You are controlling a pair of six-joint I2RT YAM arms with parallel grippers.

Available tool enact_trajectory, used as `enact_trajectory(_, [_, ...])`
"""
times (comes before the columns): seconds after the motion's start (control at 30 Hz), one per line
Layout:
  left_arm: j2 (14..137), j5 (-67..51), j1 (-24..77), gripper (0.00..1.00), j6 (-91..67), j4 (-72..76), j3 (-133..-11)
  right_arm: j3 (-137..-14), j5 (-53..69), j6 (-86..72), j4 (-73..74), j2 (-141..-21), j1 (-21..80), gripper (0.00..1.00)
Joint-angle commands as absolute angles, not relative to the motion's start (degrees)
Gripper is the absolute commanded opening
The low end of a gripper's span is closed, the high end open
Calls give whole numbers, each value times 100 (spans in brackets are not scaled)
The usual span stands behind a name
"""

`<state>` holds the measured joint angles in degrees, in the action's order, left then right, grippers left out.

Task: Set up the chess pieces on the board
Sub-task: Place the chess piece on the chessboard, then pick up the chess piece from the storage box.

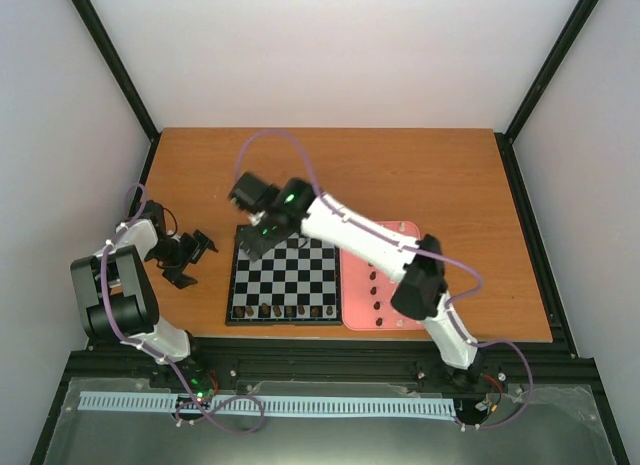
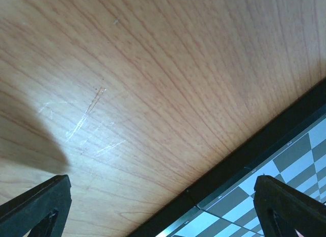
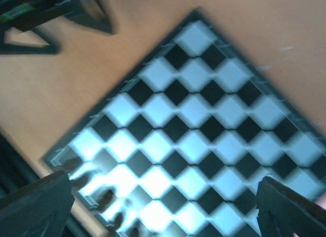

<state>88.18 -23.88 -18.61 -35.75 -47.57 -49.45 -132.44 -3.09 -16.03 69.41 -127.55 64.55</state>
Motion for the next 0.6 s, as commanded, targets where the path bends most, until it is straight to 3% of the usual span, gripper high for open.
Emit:
enact_trajectory(0.0, [8891, -2484, -1907, 100, -3460, -4804, -5164, -12576, -1064, -1656, 6926, -12151, 5600, 100])
enact_trajectory(0.27, [8865, -2410, -1903, 100, -3380, -4854, -5202, -11615, -1358, -1656, 6848, -11880, 4193, 99])
enact_trajectory(0.57, [9041, -2303, -1907, 100, -3322, -4864, -5247, -10335, -912, -1508, 6308, -11771, 3297, 69])
